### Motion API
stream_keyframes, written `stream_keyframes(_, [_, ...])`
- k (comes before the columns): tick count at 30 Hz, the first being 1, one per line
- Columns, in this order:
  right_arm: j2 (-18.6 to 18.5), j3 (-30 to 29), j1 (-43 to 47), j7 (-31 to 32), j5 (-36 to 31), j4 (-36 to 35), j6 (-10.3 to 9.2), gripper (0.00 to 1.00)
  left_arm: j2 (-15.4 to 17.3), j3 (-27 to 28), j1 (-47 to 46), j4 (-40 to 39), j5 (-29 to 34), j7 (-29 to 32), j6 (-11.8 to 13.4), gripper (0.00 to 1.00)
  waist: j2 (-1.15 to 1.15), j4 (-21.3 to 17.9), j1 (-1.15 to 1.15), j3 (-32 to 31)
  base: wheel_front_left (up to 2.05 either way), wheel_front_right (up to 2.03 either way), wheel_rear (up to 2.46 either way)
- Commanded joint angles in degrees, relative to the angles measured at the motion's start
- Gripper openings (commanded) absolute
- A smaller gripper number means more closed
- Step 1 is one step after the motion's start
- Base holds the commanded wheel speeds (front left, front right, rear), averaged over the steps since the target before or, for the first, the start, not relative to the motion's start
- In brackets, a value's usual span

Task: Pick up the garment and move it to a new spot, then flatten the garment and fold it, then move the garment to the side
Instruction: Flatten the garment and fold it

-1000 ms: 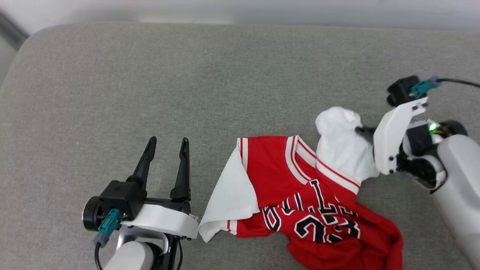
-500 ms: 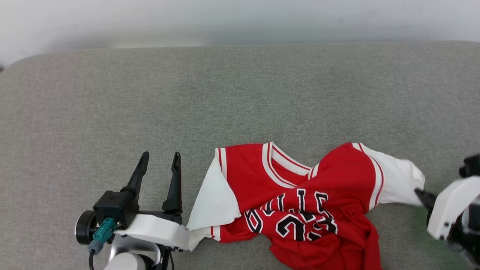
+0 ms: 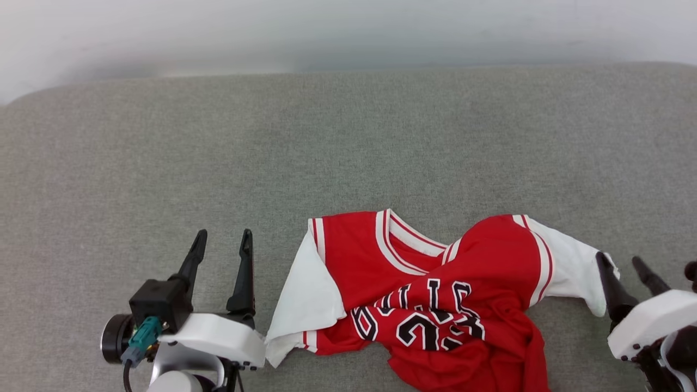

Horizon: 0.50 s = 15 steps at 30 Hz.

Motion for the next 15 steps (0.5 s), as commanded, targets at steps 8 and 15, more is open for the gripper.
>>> stream_keyframes(8, [4.4,-0.3,5.5,-10.6,-9.3,-8.8,-0.02,1.00,1.8,0.8,2.0,0.9,-1.8,3.0,0.4,1.00,0.00,-0.1,0.00,-3.2,0.00,0.00,0.00])
stream_keyframes(15, [6.7,3.0,8.3,-10.8,-12.2,-15.4,-0.02,1.00,5.5,-1.1,0.6,-0.2,-3.6,12.0,-2.0,1.00,0.00,-1.3,0.00,-4.1,0.00,0.00,0.00])
